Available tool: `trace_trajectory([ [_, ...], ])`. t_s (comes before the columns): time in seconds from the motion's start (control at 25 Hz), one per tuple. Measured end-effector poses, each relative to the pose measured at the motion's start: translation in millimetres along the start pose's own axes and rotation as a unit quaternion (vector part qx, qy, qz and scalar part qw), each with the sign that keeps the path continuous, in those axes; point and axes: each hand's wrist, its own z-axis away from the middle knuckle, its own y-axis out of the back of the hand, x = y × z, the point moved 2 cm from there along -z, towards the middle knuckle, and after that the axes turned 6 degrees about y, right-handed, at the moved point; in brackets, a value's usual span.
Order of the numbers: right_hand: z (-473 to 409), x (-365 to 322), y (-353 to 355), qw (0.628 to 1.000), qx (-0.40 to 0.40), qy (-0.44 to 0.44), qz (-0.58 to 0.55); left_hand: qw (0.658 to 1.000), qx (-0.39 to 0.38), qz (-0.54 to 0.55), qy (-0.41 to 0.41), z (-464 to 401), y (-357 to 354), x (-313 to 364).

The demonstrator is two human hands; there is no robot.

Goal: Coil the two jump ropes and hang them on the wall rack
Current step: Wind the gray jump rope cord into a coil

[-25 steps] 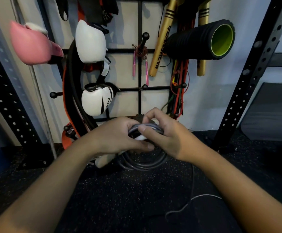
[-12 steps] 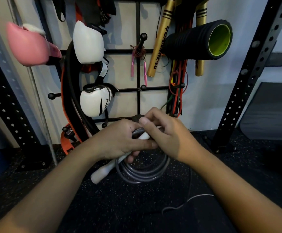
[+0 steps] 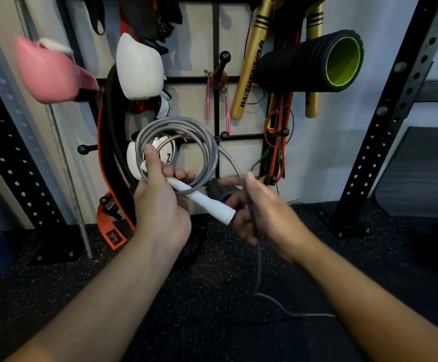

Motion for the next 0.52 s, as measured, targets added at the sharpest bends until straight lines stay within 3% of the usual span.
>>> trace_trajectory([
  [0.08, 7.1, -3.7, -28.1, 0.999, 0.015, 0.009, -0.031, 1.000, 0.017, -0.024, -0.004, 5.7, 4.0, -11.0],
  [0.2, 16.0, -14.3, -49.4, 0.987, 0.105, 0.068, -0.103, 0.994, 0.005, -0.107, -0.008, 17.4, 7.6, -26.2],
  [0.32, 12.7, -19.2, -40.9, 0.980, 0.143, 0.052, -0.131, 0.988, -0.025, -0.151, -0.031, 21.5, 11.9, -30.9],
  [0.52, 0.5, -22.3, -4.4, 0.992, 0.124, 0.011, 0.017, 0.967, -0.122, -0.225, -0.009, 5.0, 15.1, -19.0],
])
